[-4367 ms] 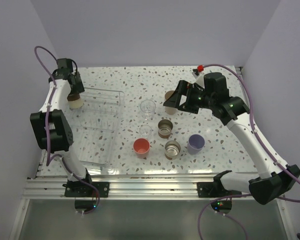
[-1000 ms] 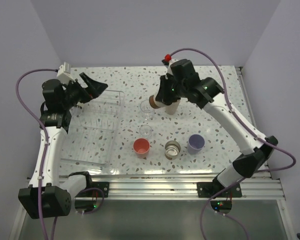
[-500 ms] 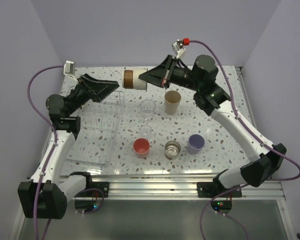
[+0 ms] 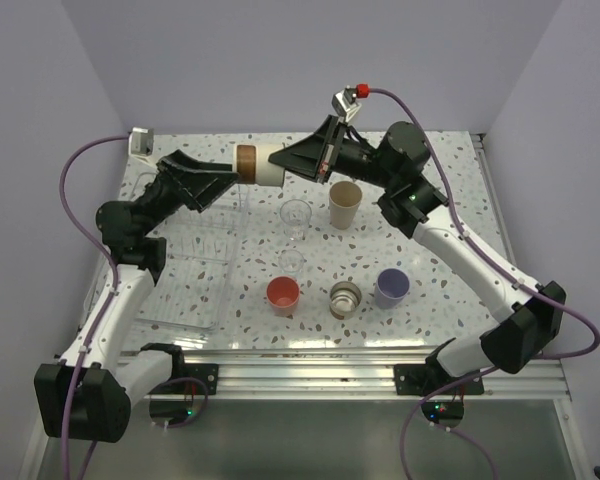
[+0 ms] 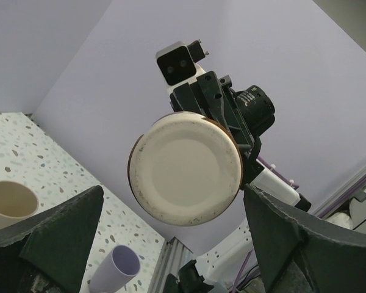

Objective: Load the cups into the dish rack

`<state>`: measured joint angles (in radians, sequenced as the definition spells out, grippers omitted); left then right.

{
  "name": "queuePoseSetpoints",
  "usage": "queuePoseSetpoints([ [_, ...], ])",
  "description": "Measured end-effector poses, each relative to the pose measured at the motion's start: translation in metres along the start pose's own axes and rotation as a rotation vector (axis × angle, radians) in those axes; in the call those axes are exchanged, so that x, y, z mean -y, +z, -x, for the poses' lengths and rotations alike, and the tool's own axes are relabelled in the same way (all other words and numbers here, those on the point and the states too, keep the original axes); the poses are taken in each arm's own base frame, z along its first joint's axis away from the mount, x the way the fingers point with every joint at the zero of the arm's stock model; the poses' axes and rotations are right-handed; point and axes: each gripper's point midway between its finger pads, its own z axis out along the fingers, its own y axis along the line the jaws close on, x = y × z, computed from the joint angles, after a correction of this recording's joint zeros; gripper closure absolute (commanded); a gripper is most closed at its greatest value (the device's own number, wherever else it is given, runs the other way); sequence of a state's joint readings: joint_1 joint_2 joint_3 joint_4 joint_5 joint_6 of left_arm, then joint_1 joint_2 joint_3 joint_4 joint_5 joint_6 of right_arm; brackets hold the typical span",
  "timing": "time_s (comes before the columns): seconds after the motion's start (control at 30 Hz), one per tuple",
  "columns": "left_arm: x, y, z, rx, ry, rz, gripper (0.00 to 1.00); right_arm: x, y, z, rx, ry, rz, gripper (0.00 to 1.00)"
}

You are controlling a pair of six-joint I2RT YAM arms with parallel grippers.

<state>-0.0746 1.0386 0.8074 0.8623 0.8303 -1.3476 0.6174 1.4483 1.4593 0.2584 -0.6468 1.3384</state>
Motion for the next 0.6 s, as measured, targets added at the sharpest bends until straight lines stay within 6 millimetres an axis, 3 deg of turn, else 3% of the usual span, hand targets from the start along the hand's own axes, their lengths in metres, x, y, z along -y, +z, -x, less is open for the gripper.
queuePoseSetpoints([
  [0.17,0.0017,0.0007,0.0015,0.010,0.005,-0.007,0.01,0.0013,0.0021,-0.0073,-0.016,0.014,0.001,1.00],
  [0.3,0.0016,0.0023,0.0007,0.011,-0.001,-0.009,0.19,0.0010,0.0024,-0.0079,-0.017,0.014,0.003,1.00],
  [0.4,0.0011,0.0030,0.0008,0.015,0.003,-0.008,0.26,0.0017,0.0026,-0.0083,-0.018,0.015,0.001,1.00],
  [0.6,0.0003,0.0039,0.0006,0.017,0.002,-0.004,0.21,0.0043,0.0028,-0.0084,-0.015,0.016,-0.002,1.00],
])
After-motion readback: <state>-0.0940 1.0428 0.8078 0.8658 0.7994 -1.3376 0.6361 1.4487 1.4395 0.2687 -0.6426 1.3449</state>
